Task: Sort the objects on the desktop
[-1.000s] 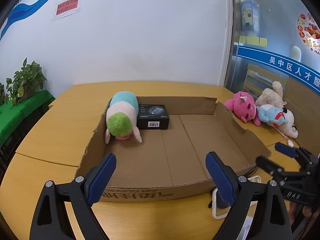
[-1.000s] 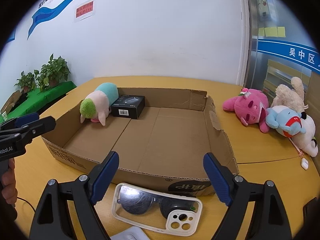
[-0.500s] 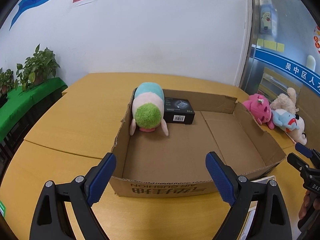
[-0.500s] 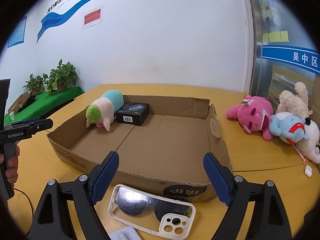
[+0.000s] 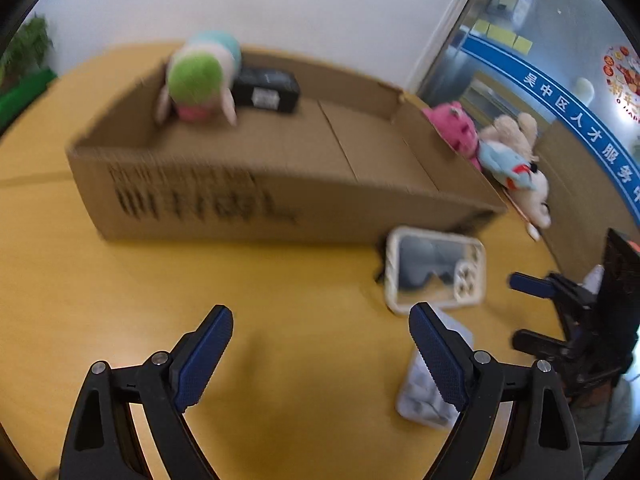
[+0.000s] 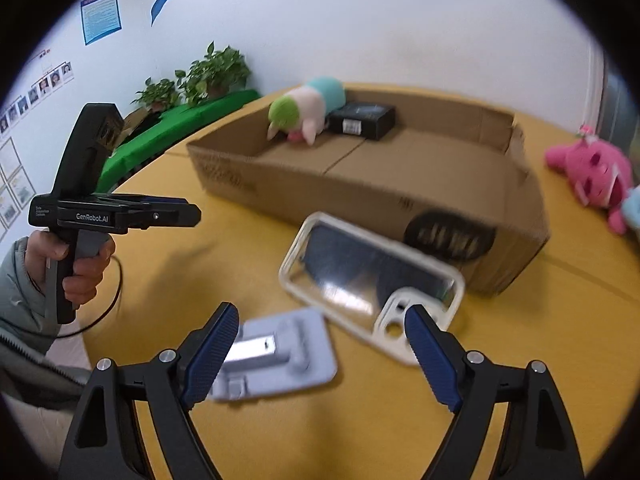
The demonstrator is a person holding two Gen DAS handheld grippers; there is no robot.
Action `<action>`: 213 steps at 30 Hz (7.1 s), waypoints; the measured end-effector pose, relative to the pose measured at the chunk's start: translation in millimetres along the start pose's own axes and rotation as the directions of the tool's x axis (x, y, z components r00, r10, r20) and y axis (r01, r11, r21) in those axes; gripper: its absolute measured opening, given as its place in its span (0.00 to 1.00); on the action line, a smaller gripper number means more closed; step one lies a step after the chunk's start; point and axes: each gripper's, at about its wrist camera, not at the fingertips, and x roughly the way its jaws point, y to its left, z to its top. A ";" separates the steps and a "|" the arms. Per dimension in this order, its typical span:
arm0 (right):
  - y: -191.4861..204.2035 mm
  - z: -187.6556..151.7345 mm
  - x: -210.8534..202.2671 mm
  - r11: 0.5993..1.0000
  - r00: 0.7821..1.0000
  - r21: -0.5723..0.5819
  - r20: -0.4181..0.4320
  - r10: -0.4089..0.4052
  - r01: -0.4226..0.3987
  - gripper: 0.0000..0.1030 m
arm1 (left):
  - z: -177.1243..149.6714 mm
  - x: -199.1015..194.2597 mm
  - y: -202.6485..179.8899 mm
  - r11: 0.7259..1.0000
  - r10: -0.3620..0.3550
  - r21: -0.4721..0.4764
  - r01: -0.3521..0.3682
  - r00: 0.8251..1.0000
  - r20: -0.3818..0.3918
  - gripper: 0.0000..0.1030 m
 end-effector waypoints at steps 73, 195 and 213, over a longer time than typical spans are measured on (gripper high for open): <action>96.7 -4.4 60.5 0.995 0.994 0.035 -0.050 0.098 -0.096 0.36 | -43.6 10.0 2.7 0.993 0.112 0.053 -0.105 0.978 -0.174 0.34; -21.0 220.2 229.5 0.913 0.944 -0.368 -0.326 0.050 -0.176 0.67 | 217.0 35.4 44.2 0.994 0.104 0.029 -0.105 0.994 0.025 0.17; -42.5 192.3 227.6 0.986 0.900 -0.160 -0.422 -0.108 0.043 0.64 | 196.8 47.8 66.4 0.999 0.032 -0.006 -0.032 0.999 -0.002 0.17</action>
